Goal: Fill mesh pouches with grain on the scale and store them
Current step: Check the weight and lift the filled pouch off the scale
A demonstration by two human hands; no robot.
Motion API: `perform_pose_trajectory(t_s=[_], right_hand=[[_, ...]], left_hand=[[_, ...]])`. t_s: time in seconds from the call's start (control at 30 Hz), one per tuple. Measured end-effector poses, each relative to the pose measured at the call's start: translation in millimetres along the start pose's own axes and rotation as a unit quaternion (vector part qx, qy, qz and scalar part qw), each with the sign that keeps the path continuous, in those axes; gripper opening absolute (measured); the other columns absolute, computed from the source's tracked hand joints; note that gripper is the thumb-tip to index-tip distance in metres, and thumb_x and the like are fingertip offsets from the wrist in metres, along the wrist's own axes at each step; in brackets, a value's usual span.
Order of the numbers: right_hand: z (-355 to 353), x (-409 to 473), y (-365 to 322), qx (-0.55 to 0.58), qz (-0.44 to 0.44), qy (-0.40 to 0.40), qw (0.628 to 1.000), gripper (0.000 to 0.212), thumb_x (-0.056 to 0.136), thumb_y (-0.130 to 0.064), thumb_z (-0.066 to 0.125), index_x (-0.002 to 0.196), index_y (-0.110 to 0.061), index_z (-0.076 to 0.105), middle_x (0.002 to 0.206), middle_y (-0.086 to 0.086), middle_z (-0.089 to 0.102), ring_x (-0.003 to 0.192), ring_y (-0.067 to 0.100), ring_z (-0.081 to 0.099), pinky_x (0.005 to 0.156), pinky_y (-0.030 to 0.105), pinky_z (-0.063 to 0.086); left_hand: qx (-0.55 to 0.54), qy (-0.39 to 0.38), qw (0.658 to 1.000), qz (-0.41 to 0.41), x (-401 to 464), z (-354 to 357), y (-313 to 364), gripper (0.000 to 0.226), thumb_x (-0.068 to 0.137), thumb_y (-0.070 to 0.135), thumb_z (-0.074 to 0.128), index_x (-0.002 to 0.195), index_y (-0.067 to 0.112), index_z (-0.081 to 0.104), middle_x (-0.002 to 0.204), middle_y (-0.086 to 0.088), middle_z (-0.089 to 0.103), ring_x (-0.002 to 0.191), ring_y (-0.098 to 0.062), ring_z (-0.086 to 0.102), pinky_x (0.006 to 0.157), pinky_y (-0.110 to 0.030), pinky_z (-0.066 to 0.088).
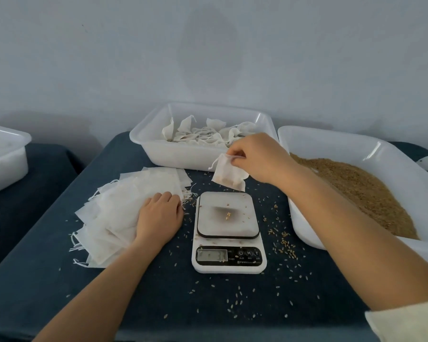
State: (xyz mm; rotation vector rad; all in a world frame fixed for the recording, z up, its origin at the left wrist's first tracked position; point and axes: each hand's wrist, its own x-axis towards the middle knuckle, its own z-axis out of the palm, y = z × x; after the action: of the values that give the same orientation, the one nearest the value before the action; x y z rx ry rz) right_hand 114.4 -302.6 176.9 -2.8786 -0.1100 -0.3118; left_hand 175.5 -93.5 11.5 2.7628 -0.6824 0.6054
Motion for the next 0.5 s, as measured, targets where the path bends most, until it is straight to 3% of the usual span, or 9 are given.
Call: perform_pose_trajectory(t_s=[0.33, 0.5], right_hand=[[-18, -2, -7, 0.013, -0.03, 0.028, 0.999, 0.016, 0.089, -0.015, 0.059, 0.099, -0.018, 0.072, 0.085, -0.007, 0.06, 0.078, 0.009, 0.049, 0.061, 0.022, 0.031], [-21, -3, -7, 0.02, -0.029, 0.032, 0.999, 0.015, 0.089, -0.015, 0.061, 0.098, -0.02, 0.072, 0.084, -0.01, 0.057, 0.079, 0.008, 0.05, 0.068, 0.022, 0.033]], left_hand=[[-0.008, 0.0, 1.0, -0.009, -1, 0, 0, 0.014, 0.089, 0.022, 0.054, 0.085, 0.012, 0.063, 0.085, -0.006, 0.062, 0.081, -0.028, 0.055, 0.073, -0.039, 0.043], [-0.007, -0.005, 1.0, -0.008, -1, -2, 1, 0.015, 0.09, 0.023, 0.053, 0.086, 0.012, 0.063, 0.086, -0.006, 0.062, 0.082, -0.027, 0.055, 0.074, -0.038, 0.042]])
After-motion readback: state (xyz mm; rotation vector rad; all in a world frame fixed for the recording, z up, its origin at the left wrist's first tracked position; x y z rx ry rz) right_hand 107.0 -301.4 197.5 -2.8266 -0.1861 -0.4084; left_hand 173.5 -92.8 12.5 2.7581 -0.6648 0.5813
